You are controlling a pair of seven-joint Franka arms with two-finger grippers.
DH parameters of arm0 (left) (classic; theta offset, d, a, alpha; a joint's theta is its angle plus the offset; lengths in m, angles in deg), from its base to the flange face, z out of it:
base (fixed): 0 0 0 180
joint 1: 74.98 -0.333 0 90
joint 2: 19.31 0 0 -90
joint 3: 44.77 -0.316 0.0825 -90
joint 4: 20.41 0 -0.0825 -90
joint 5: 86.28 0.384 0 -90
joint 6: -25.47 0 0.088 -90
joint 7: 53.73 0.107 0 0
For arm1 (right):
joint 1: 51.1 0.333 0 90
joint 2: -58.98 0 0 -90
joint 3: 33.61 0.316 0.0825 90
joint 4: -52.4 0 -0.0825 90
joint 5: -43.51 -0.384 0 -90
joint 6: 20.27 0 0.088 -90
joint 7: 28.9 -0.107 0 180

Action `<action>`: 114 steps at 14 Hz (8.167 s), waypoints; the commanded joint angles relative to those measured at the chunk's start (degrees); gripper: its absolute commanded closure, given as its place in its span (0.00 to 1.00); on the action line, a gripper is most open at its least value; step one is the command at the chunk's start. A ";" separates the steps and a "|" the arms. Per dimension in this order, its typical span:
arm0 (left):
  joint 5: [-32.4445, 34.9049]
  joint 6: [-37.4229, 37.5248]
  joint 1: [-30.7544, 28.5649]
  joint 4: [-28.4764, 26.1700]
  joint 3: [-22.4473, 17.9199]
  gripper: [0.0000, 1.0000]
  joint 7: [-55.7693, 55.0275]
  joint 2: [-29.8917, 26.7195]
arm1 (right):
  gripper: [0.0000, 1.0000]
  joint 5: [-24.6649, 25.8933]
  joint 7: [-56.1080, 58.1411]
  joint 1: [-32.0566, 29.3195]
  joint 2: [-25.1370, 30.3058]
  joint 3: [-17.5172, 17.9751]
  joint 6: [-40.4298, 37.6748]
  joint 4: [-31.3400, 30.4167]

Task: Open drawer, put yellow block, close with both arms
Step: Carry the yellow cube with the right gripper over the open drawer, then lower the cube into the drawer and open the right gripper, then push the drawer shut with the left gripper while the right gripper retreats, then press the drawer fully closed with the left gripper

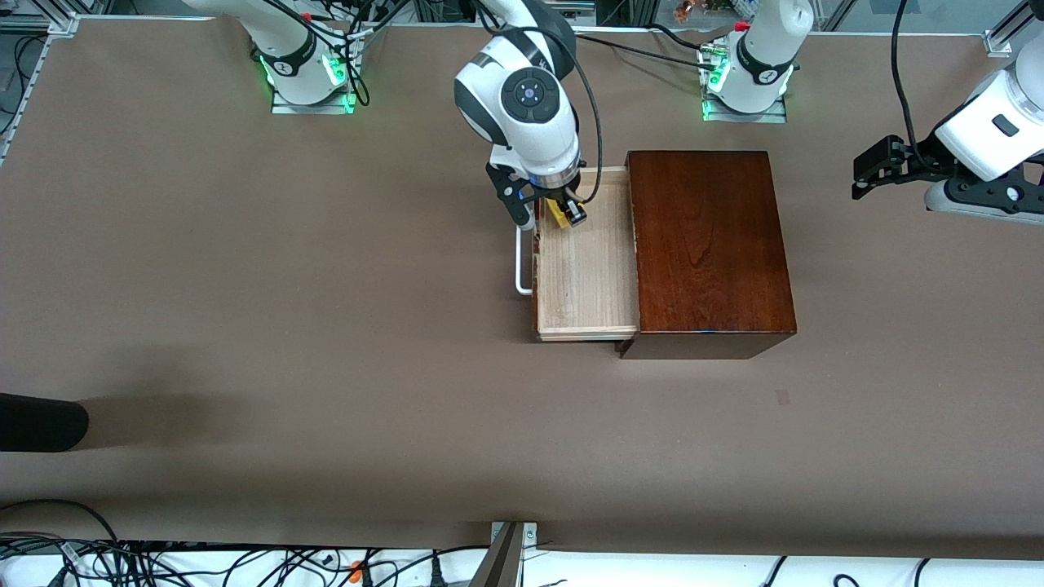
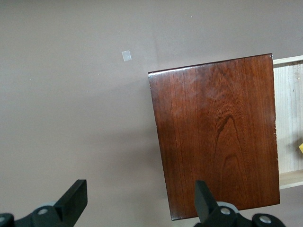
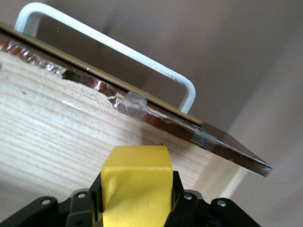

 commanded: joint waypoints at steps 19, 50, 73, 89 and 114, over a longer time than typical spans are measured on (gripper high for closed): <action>-2.54 0.15 0.58 0.28 0.48 0.00 -0.59 -0.04 | 0.00 2.09 25.58 -7.72 4.20 -5.95 -21.78 13.89; 19.33 -19.98 27.57 14.08 23.51 0.00 33.76 39.24 | 0.00 17.64 123.56 -49.55 32.23 -2.11 -27.59 -14.05; 24.00 -8.04 26.42 12.85 22.02 0.00 31.22 37.14 | 0.00 16.24 123.20 -51.42 33.39 -2.61 -32.25 -11.33; 24.27 -0.56 21.41 7.76 21.93 0.00 31.21 34.42 | 0.00 16.15 123.38 -51.51 33.39 -2.70 -32.70 -11.42; 13.83 -3.99 17.82 20.32 22.11 0.00 -18.85 24.50 | 0.00 15.36 123.47 -51.60 33.30 -2.79 -32.70 -11.42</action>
